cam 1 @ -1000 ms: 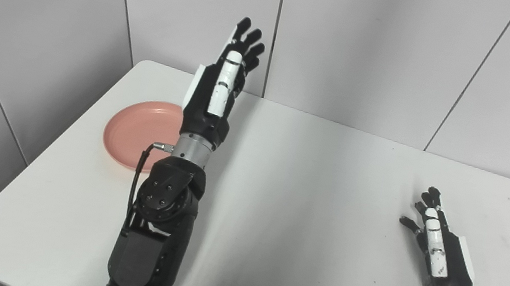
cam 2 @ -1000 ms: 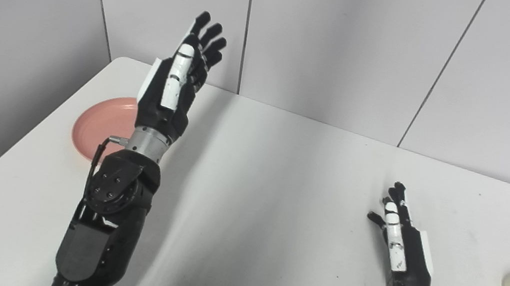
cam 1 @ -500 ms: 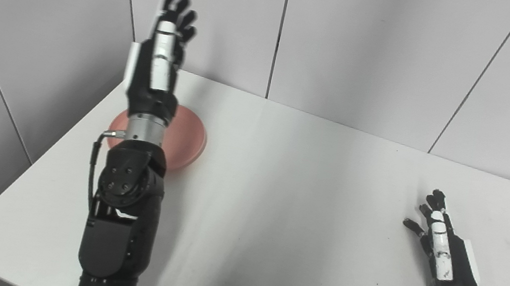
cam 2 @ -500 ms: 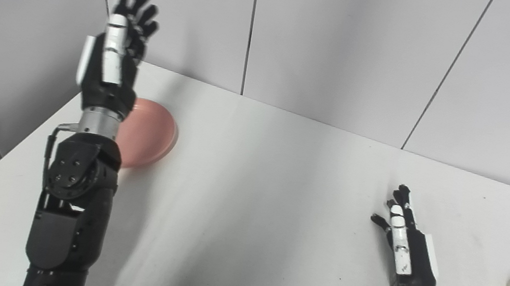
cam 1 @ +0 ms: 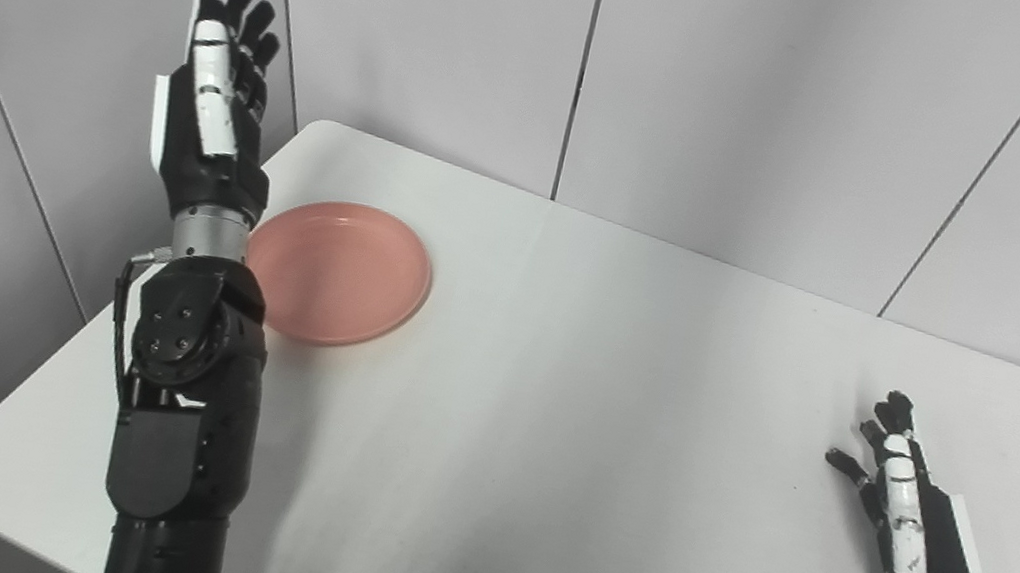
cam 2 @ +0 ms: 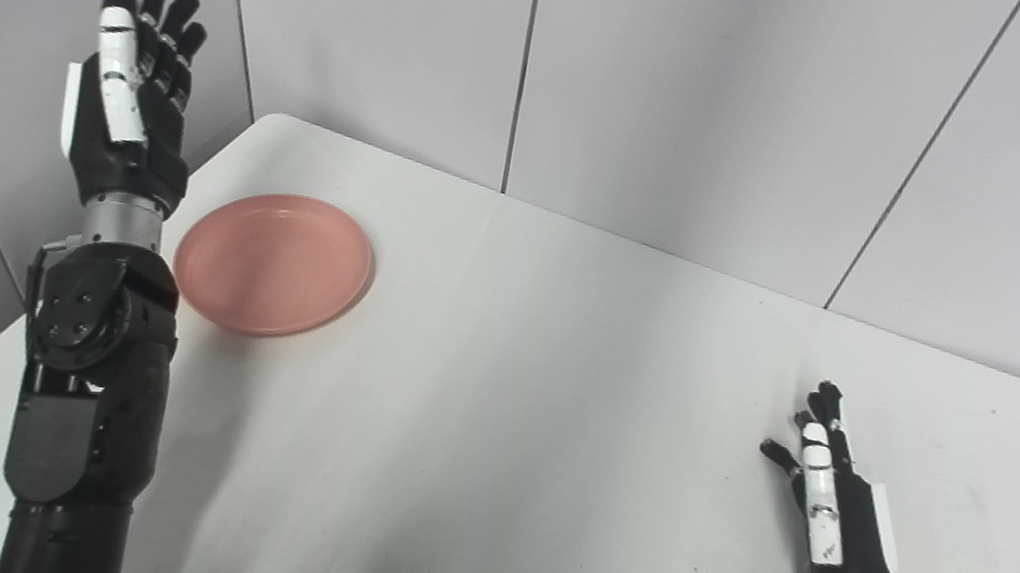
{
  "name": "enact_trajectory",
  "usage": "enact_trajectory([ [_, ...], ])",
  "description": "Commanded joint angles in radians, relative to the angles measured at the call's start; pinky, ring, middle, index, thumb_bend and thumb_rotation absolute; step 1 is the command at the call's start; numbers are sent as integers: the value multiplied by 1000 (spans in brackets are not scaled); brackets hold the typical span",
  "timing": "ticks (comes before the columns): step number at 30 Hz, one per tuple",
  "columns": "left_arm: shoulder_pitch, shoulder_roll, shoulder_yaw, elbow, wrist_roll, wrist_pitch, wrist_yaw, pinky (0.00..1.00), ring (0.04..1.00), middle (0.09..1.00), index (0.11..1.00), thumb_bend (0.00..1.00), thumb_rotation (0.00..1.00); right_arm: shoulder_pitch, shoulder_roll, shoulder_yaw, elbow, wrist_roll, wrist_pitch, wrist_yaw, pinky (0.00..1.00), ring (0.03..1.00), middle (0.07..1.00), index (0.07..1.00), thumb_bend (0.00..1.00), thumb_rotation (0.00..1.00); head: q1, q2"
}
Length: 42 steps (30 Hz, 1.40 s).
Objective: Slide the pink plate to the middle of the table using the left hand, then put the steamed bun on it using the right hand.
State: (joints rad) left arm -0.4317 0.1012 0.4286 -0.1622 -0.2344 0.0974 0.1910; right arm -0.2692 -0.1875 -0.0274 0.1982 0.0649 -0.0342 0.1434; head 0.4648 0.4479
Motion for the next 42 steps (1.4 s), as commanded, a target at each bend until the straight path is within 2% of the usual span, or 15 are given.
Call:
enact_trajectory([
  [1,-34,27,13,3,-23,-47,5,946,946,963,954,460,1000,14,-18,-14,-8,0,44,-6,1000,987,997,1000,120,1000,-1,1],
  [9,-35,59,59,99,-89,-74,0,924,921,926,918,441,1000,14,-19,-13,-1,-3,28,-5,1000,994,1000,1000,107,1000,0,2],
  [17,-36,94,87,187,-150,-60,1,918,907,916,915,414,1000,18,-18,-10,-10,-10,29,-7,1000,991,1000,1000,111,1000,-2,6],
  [22,-35,101,89,212,-165,-64,-1,931,918,925,923,376,1000,20,-16,-9,-20,-12,33,-9,1000,989,1000,1000,102,1000,-3,8],
  [33,-32,132,101,303,-213,-85,-31,938,917,932,928,406,1000,21,-16,-8,-28,-22,42,-12,997,985,997,1000,108,1000,-7,10],
  [42,-33,143,99,359,-218,-88,-23,915,906,931,920,393,1000,23,-15,-6,-33,-32,43,-19,1000,984,995,1000,91,1000,-7,14],
])
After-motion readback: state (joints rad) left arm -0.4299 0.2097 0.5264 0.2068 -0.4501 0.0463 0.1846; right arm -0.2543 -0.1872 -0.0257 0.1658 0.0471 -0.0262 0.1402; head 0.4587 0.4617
